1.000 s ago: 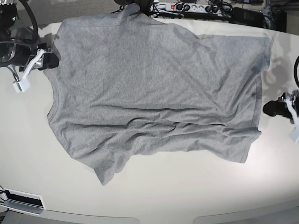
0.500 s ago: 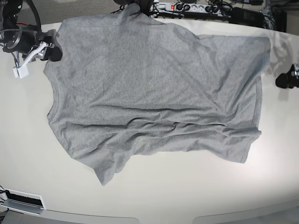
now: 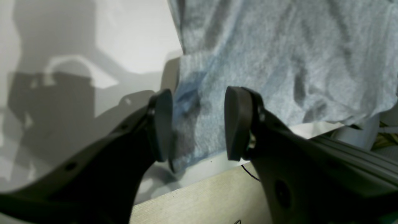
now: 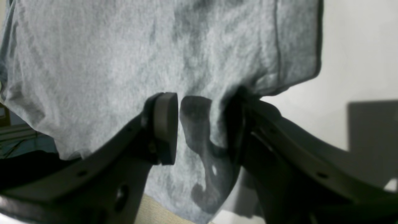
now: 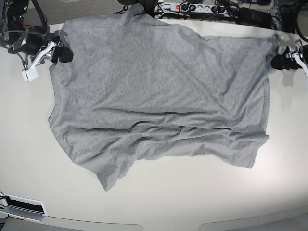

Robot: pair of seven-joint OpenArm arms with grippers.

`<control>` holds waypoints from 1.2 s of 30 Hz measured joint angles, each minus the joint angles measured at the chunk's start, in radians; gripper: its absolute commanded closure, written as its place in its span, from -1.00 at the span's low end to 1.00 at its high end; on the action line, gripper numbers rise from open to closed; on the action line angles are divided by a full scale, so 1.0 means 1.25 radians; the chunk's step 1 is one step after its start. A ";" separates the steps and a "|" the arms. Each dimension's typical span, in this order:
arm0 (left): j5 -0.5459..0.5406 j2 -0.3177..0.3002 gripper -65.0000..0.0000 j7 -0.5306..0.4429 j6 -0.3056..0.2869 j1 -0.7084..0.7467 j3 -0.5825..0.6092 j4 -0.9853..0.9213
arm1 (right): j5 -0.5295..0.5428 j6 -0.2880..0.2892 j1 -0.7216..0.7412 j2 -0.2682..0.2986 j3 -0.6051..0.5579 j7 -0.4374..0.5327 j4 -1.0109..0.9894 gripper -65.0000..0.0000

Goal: Layout the t-shirt on the table in an organized manner, then fold the t-shirt properly
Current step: 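Grasp the shirt's shoulder edge with both grippers, then lift the shoulder edge with both grippers and pull it taut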

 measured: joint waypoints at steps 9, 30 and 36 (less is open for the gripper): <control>0.009 0.032 0.12 -0.004 -0.001 0.064 -0.002 -0.007 | 0.005 0.000 0.000 0.011 0.000 -0.024 0.000 0.17; 0.026 0.033 0.94 -0.014 -0.001 0.057 -0.003 -0.008 | 0.189 0.001 -0.042 0.021 0.000 -0.293 0.000 0.17; 0.004 0.033 0.94 -0.012 -0.001 0.057 -0.003 -0.008 | 0.201 0.002 -0.060 0.021 0.000 -0.284 0.000 0.17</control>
